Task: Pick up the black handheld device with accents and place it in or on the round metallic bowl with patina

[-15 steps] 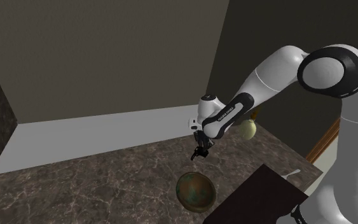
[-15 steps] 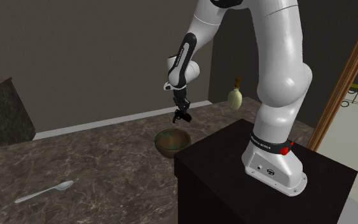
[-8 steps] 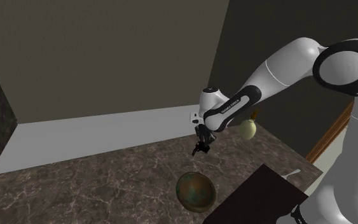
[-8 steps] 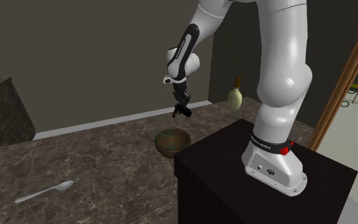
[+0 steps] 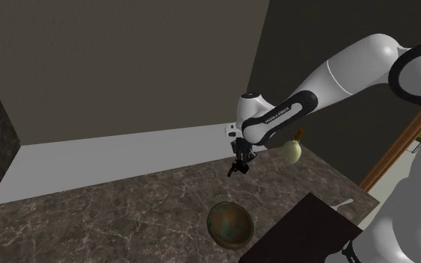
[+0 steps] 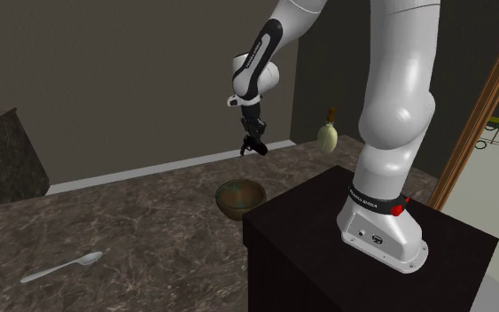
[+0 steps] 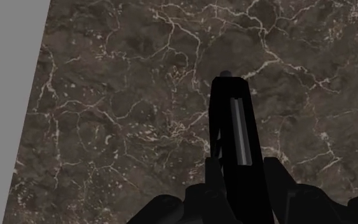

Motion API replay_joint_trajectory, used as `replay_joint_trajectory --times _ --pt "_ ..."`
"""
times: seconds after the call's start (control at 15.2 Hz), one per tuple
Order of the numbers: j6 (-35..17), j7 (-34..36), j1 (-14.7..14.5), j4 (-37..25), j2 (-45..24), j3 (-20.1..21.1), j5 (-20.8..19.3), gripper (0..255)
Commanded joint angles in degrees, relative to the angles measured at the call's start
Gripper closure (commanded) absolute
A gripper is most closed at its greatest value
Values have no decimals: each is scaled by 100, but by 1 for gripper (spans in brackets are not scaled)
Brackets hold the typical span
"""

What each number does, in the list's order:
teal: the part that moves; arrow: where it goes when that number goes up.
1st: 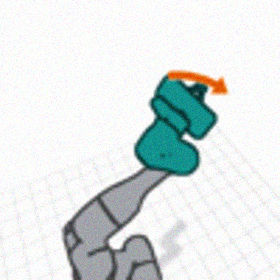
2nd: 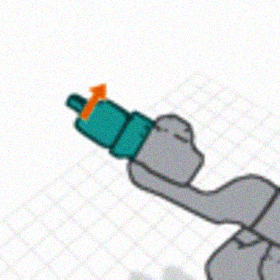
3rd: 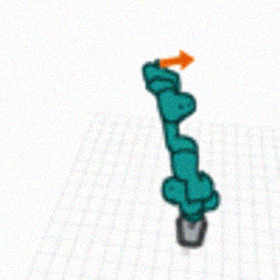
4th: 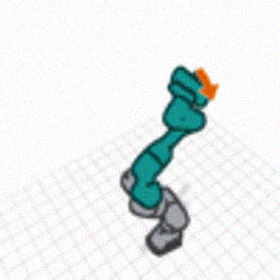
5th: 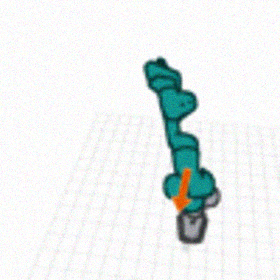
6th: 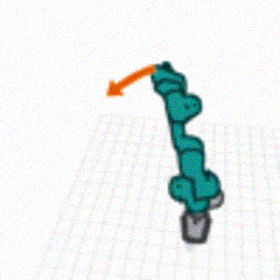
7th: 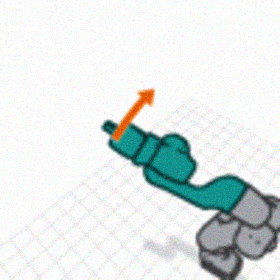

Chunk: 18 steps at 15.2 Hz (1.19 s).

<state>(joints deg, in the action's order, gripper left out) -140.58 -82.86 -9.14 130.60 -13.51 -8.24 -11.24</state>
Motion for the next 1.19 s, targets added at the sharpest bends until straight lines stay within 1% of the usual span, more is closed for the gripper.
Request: replay_joint_trajectory --times 0.0,0.26,0.73,1.12 --pt "152 -3 -15 -18 130 7 6 255" --pt "379 -34 -21 -51 325 9 14 255" --pt "421 889 -510 963 1251 362 -101 255" --pt "581 1661 -941 1596 1932 813 26 255"
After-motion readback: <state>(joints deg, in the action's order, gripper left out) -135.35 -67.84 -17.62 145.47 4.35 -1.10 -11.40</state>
